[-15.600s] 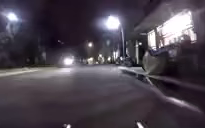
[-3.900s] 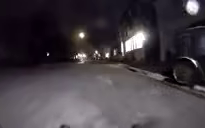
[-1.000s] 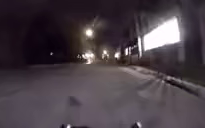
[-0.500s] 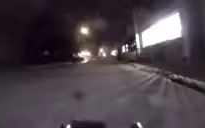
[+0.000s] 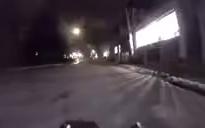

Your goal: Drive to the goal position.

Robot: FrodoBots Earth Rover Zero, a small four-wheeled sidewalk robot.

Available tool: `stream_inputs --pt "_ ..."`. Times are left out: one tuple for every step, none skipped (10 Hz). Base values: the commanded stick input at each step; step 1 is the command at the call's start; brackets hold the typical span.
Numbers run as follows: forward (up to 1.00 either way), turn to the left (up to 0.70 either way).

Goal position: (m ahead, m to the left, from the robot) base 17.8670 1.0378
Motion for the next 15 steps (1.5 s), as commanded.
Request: stream_inputs --pt "1.00 0.00" --pt "1.00 0.00" --pt "1.00 0.00" --pt "1.00 0.00" --pt "1.00 0.00" --pt "1.00 0.00" --pt "1.00 0.00" --pt "1.00 0.00" --pt "1.00 0.00" --pt "1.00 0.00" --pt "1.00 0.00" --pt "1.00 0.00" --pt "1.00 -0.03" --pt "1.00 -0.18" --pt "1.00 -0.32"
